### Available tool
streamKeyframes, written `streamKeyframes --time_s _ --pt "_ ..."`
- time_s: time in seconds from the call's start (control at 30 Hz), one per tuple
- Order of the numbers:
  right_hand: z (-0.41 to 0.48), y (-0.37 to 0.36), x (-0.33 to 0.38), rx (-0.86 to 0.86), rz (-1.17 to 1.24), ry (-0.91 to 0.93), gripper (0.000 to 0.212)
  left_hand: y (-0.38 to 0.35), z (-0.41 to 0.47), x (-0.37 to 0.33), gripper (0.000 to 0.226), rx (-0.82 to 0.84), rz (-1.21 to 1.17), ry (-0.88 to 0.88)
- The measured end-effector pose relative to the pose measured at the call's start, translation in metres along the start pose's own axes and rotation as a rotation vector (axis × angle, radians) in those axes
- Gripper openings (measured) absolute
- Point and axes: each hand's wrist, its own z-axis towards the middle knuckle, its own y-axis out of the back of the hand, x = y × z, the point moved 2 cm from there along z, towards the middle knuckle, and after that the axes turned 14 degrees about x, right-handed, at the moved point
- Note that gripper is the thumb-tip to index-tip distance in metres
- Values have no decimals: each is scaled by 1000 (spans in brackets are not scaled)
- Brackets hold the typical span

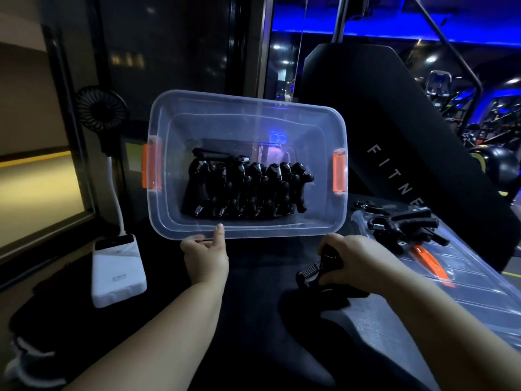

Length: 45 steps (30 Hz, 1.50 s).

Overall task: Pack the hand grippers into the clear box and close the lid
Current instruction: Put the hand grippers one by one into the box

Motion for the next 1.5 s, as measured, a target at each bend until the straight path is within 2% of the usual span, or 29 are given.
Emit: streamKeyframes --time_s 0.13,0.3,0.47,0.77,0.83,1.03,1.23,1.5 --pt "3 11 -1 180 29 34 40 1 -1 0 48 13 -22 0" --pt "9 21 5 243 117 117 26 0 -1 0 38 40 -78 7" --pt "22 36 16 120 267 200 23 1 0 1 36 62 -126 7" --pt "68 83 41 -324 395 246 25 2 -1 0 37 113 -242 18" --pt "82 90 43 -380 392 236 26 3 -1 0 34 126 -275 14" --pt "128 110 41 -480 210 159 26 3 -1 1 23 131 -314 -20" --pt "174 114 34 -526 -13 145 23 2 -1 -2 26 105 -204 -31" --pt "219 95 18 -474 -84 55 25 1 1 -2 24 117 -188 -55"
